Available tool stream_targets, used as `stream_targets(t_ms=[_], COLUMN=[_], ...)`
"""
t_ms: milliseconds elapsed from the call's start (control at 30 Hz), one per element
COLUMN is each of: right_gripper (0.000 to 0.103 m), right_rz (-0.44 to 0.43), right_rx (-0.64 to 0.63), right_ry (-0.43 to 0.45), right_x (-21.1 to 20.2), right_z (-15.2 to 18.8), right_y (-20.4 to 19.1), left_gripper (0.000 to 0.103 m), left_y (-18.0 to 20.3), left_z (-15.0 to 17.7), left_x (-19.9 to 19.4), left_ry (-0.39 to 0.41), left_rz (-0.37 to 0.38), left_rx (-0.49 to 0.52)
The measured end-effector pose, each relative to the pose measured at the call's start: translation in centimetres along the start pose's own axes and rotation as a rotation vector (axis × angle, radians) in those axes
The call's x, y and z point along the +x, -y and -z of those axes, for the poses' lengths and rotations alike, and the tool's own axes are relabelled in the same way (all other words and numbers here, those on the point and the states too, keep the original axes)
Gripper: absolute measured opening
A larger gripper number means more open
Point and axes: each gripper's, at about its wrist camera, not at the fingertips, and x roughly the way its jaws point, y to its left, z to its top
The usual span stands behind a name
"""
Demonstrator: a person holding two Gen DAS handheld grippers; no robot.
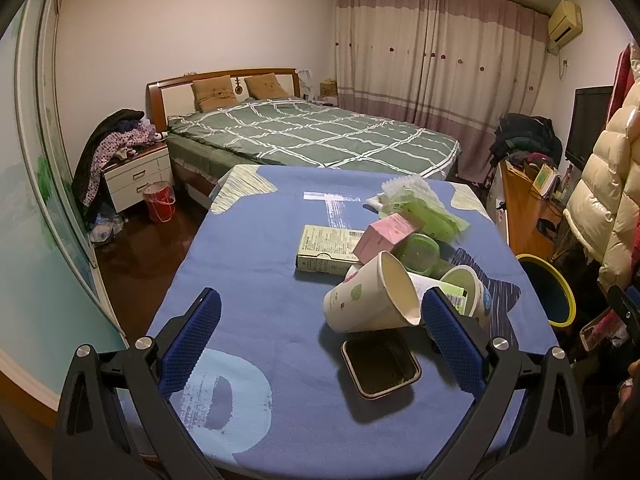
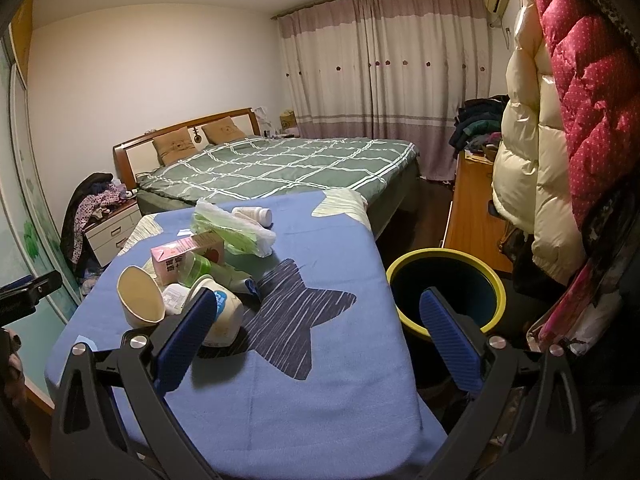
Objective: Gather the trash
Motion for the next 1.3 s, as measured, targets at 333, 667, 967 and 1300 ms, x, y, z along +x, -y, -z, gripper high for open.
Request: stream_targets(t_ms=[333,667,967,1300], right_gripper=[0.097,0.097,0.097,0.097], right_rz=[0.001,0.002,0.001,0.000], right_rx=[0.005,0.007,0.009,0.009], right_ry=[-0.005,-0.008,-0.010,-0.015], right_x=[0.29,0.38,0.49,0.66], right_z=[0.10,0.19,0.30,0.29], right_y=[0.03,0.04,0.12,0.12], left_gripper=[0.099,0.099,0.099,0.099], left_y=[0.10,0.20,0.15,0.30], left_z=[0.06,0.21,0.26,0.18], left_x=[0.12,0.35,0.53,0.66], left_ry=[-0.003,-0.008,-0.014,-0.019], left_rz=[0.004,0.007,0.006,0.009], left_rx=[0.006,0.009,0.008,0.010])
